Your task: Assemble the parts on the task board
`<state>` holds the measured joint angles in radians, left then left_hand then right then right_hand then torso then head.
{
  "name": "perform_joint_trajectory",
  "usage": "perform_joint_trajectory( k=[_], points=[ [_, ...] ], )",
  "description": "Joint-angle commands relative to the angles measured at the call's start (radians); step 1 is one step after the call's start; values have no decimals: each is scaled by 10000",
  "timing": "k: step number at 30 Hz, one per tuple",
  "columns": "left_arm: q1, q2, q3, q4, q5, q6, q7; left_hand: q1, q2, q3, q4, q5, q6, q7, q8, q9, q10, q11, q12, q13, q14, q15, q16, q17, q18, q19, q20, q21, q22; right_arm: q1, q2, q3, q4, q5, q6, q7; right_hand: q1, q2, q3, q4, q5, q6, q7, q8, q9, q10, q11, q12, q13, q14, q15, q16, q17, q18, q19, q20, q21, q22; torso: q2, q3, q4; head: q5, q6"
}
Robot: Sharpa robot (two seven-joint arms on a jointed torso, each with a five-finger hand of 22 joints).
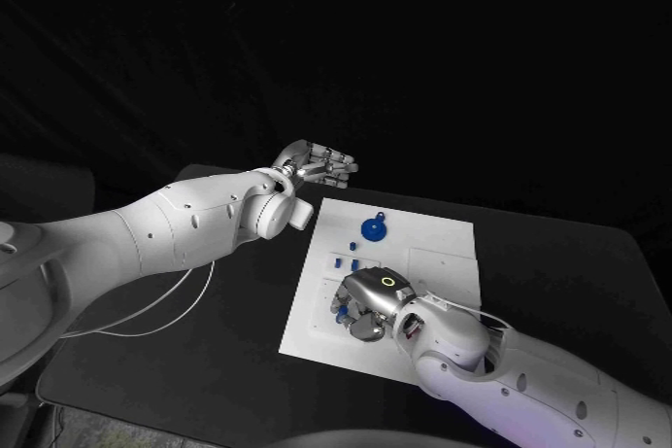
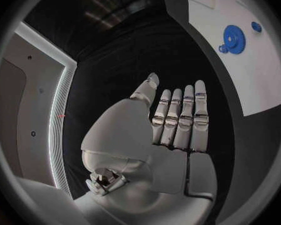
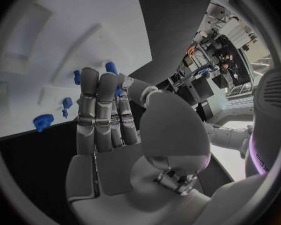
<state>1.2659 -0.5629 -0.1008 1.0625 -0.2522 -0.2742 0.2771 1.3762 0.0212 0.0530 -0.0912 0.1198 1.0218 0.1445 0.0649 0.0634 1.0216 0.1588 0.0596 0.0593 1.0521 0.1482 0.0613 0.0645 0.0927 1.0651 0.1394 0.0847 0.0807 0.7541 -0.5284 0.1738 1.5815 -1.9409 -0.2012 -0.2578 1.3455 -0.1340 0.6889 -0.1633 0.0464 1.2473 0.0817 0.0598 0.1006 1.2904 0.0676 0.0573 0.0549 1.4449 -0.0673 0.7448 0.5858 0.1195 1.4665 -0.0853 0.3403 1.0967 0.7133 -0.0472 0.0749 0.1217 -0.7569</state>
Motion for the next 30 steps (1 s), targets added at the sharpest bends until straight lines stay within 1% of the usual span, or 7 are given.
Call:
perform_joint_trajectory(
  k=[1, 14, 16, 21, 26, 30],
  points=[
    [3, 13, 5, 16, 35, 132, 67, -27, 51, -40, -11, -34, -29, 26, -33, -14, -63, -18, -15, -11, -40, 6, -12, -13, 159, -21, 25, -45, -10, -2, 43, -13, -38, -186, 67, -14, 57, 138, 23, -26, 17, 53, -5, 47, 8, 695, -401, 46, 63, 59, -11, -38, 9, 136, 279, -77, -63, 8, 0, -3, 5, 9, -3],
    [2, 1, 5, 29, 35, 158, 51, -27, 51, -40, -11, -34, -29, 26, -33, -14, -63, -18, -15, -11, -40, 6, -12, -13, 159, -21, 25, -45, -10, -6, 154, -31, -214, -341, -152, -49, 40, 128, 67, -44, 17, 58, -7, 48, 9, 702, -402, 46, 63, 61, -11, -47, 31, 149, 284, -76, -76, 50, -4, -12, 1, 18, -18],
    [2, 0, 5, 30, 35, 161, 48, -27, 51, -40, -11, -34, -29, 26, -33, -14, -63, -18, -15, -11, -40, 6, -12, -13, 159, -21, 25, -45, -10, -7, 171, -31, -241, -359, -137, -47, 40, 128, 67, -44, 17, 58, -7, 48, 9, 702, -402, 46, 63, 61, -11, -47, 31, 149, 284, -76, -76, 50, -4, -12, 1, 18, -18],
    [2, 1, 5, 35, 35, 166, 41, -27, 51, -40, -11, -34, -29, 26, -33, -14, -63, -18, -15, -11, -40, 6, -12, -13, 159, -21, 25, -45, -10, -7, 165, -33, -284, -376, -60, -57, 31, 115, 96, -50, 17, 68, -12, 48, 12, 707, -404, 46, 64, 66, -11, -50, 49, 156, 286, -74, -84, 89, -6, -14, 8, 25, -63],
    [2, -5, 5, 37, 35, 168, 35, -27, 51, -40, -11, -34, -29, 26, -33, -14, -63, -18, -15, -11, -40, 6, -12, -13, 159, -21, 25, -45, -10, -7, 133, -35, -310, -389, 8, -82, 31, 115, 96, -50, 17, 68, -12, 48, 12, 707, -404, 46, 64, 66, -11, -50, 49, 156, 286, -74, -84, 89, -9, -10, 0, 28, -65],
    [3, -8, 5, 37, 35, 172, 30, -27, 51, -40, -11, -34, -29, 26, -33, -14, -63, -18, -15, -11, -40, 6, -12, -13, 159, -21, 25, -45, -10, -7, 122, -37, -331, -420, 87, -105, 31, 115, 96, -50, 17, 68, -12, 48, 12, 707, -404, 46, 64, 66, -11, -50, 49, 156, 286, -74, -84, 89, -4, -2, 0, 45, -90]
  ],
)
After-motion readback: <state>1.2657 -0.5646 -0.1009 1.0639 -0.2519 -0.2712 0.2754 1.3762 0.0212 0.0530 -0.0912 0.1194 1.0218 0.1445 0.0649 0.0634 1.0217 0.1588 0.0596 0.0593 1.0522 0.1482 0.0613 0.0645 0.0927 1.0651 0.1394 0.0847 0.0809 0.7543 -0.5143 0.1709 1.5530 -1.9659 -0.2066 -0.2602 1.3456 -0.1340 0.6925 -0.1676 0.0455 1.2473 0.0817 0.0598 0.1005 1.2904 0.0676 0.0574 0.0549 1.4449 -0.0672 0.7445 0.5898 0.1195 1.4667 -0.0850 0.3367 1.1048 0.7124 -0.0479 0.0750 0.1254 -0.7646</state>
